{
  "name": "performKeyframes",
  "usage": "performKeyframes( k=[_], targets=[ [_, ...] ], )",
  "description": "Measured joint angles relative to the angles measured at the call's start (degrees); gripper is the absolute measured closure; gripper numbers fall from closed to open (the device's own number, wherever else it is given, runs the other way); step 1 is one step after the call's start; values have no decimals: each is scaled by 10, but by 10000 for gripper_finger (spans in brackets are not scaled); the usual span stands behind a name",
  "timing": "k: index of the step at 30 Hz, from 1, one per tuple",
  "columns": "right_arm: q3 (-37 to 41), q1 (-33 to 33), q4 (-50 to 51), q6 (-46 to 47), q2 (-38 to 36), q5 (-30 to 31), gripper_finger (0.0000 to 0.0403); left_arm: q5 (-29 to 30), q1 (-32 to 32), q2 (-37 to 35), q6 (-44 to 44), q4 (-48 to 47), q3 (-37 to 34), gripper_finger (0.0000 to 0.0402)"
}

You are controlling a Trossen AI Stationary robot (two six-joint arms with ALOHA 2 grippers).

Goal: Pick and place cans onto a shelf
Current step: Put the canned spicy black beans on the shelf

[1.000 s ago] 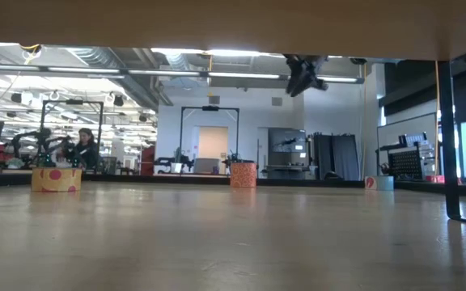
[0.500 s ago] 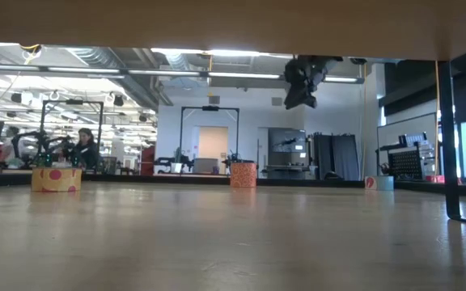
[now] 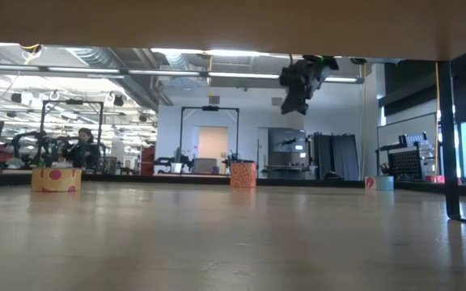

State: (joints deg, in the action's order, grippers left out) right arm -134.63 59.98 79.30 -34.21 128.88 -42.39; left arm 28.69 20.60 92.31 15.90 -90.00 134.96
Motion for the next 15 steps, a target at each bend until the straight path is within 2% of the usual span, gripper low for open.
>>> performKeyframes(
  k=[4,15],
  targets=[
    [0,-4,18,-88,0,80,299,2,1,3,0,0,0,401],
    [-2,-4,36,-125,-12,94,299,1,0,4,0,0,0,401]
  ],
)
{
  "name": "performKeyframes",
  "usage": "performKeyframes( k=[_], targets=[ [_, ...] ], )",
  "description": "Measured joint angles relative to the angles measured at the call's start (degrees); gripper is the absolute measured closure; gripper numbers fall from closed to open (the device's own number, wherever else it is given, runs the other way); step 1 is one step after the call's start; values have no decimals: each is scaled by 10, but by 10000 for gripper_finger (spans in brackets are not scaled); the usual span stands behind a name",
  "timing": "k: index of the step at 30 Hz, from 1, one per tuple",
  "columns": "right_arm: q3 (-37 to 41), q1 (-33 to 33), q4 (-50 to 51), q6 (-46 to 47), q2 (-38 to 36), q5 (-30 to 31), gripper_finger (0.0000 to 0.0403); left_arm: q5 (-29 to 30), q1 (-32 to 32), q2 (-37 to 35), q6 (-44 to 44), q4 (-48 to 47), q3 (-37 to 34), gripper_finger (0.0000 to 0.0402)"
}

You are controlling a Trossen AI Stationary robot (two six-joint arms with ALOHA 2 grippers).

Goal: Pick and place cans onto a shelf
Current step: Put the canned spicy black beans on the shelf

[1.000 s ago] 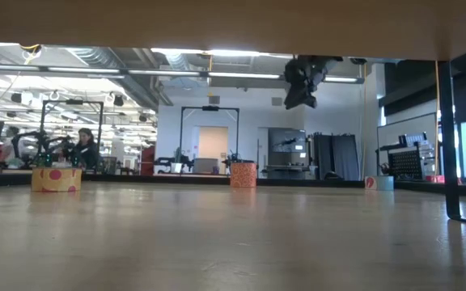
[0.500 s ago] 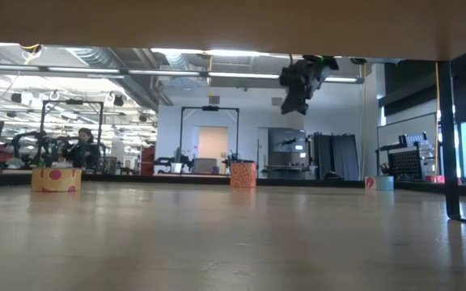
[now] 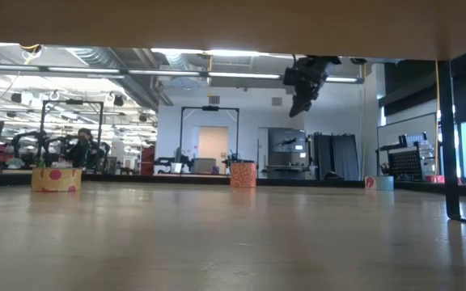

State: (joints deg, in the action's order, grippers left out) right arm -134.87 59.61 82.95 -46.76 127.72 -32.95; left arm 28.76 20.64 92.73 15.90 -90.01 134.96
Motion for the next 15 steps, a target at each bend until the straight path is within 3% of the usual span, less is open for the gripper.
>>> performKeyframes(
  k=[7,15],
  targets=[
    [0,-3,63,-132,0,-55,299,0,0,0,0,0,0,401],
    [0,-2,67,-123,0,-57,299,0,0,0,0,0,0,401]
  ],
)
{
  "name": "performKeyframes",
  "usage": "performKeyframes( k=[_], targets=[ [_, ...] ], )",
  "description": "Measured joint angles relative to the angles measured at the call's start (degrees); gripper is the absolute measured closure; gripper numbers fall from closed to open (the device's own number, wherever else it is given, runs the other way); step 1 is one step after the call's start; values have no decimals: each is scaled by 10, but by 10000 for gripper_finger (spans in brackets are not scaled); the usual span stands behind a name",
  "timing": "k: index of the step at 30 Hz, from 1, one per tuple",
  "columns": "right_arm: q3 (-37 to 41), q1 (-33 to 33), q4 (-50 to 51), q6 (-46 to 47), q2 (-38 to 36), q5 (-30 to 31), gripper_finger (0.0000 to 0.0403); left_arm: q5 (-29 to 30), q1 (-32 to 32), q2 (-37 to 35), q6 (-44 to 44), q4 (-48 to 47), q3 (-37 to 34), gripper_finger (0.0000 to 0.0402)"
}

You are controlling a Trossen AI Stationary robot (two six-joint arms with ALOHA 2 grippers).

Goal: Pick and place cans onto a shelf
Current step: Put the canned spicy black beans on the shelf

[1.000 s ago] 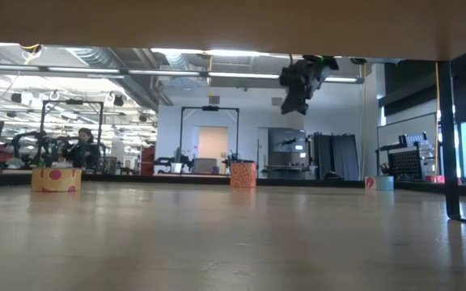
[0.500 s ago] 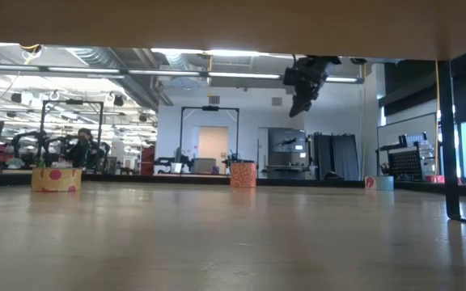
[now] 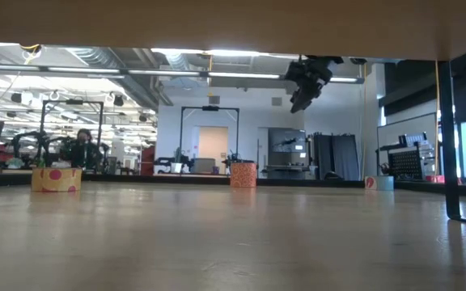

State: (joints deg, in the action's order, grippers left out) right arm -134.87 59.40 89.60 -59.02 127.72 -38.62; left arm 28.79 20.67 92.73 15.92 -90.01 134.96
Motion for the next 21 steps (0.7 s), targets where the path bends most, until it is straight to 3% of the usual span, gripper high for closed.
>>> performKeyframes(
  k=[10,16,21],
  targets=[
    [0,-5,4,7,0,18,299,0,0,0,0,0,0,401],
    [0,4,4,27,-1,130,299,0,0,0,0,0,0,401],
    [0,32,4,36,-17,134,299,0,0,0,0,0,0,401]
  ],
)
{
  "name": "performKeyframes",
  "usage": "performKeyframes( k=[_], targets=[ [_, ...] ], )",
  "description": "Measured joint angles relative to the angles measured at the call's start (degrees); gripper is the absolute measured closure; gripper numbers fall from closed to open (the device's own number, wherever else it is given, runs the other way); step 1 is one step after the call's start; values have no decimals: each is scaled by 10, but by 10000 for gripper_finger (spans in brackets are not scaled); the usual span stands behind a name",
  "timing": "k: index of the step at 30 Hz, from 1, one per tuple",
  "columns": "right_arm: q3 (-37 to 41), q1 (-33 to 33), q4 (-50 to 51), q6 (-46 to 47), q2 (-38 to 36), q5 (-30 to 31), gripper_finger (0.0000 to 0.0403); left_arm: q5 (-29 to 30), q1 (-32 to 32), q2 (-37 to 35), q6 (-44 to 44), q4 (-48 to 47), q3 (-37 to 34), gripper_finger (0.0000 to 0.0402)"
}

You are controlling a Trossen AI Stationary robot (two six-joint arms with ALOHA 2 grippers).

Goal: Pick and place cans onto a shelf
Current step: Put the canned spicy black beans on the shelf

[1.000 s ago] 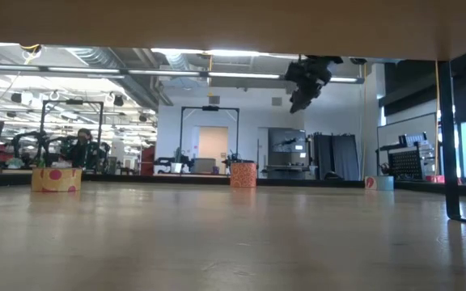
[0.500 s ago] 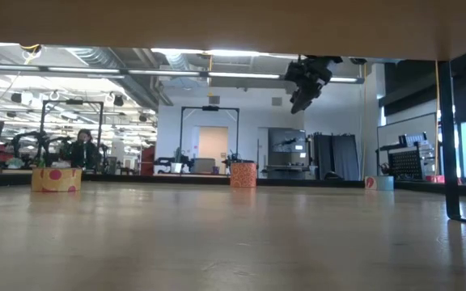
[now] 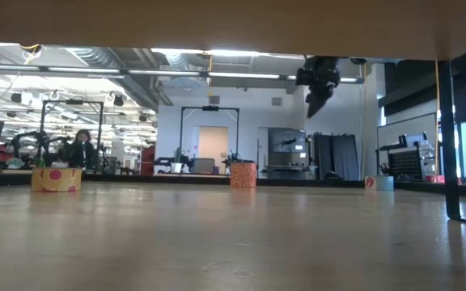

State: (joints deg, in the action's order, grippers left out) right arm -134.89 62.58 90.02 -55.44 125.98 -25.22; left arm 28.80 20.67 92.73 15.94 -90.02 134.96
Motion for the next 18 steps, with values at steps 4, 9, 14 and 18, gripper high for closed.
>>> performKeyframes(
  k=[4,9,14,18],
  targets=[
    [3,23,-1,13,-2,1,299,0,0,0,0,0,0,401],
    [41,37,0,-1,-2,5,299,0,0,0,0,0,0,401],
    [96,37,0,-34,-2,2,299,0,3,0,0,0,0,401],
    [136,36,-2,-53,-2,-6,299,1,10,0,0,0,0,401]
  ],
)
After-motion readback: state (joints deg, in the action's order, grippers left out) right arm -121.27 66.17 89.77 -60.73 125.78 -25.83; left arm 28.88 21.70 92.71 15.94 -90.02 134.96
